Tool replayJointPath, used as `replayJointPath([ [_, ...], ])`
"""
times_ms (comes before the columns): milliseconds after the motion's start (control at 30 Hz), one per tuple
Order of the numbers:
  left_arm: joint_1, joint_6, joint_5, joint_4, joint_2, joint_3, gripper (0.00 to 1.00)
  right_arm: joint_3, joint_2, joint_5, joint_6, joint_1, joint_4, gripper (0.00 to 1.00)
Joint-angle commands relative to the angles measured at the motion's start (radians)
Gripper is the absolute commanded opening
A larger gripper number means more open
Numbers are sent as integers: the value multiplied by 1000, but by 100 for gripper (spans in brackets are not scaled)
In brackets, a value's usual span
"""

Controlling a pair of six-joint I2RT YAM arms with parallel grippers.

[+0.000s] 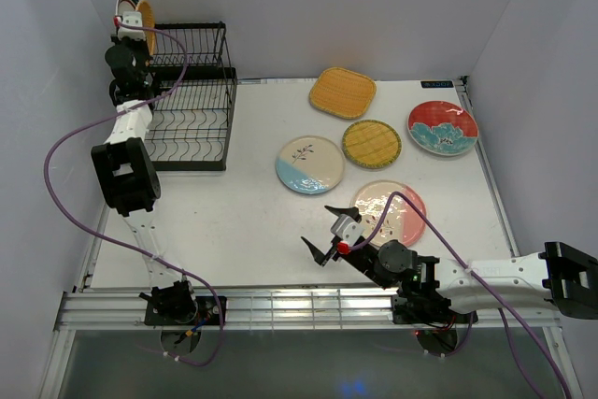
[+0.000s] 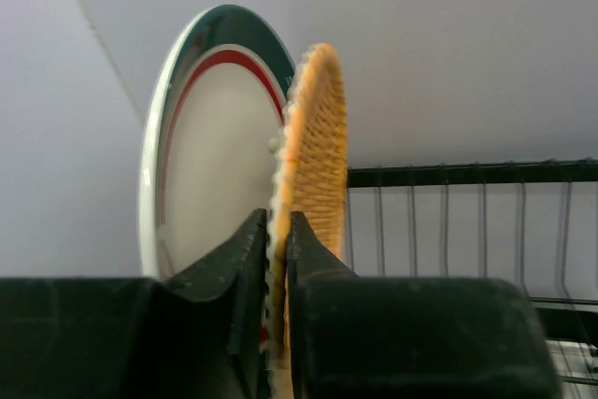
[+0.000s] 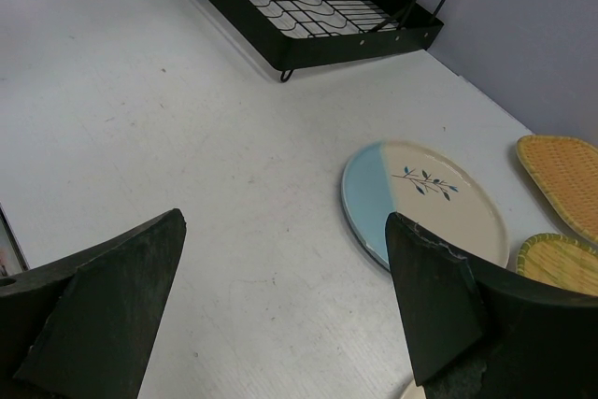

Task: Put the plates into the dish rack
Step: Insert the plate into the dish rack.

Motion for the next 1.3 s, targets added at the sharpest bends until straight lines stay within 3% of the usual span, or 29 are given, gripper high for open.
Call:
replayJointPath([
  [0,19,1,-26,-33,-42,60,19,25,-5,-1,4,-4,46,93],
  [33,20,-3,-37,-45,-35,69,0,25,-6,0,4,-3,46,93],
  [500,22,-72,-54,-62,-56,106,0,27,-2,-3,6,-4,46,93],
  [933,22,-83,-109,-65,-42,235,0,29,-8,-11,9,-4,39,93],
  [1267,28,-103,-44,-45,-88,145,0,22,-25,-17,14,-4,28,93],
])
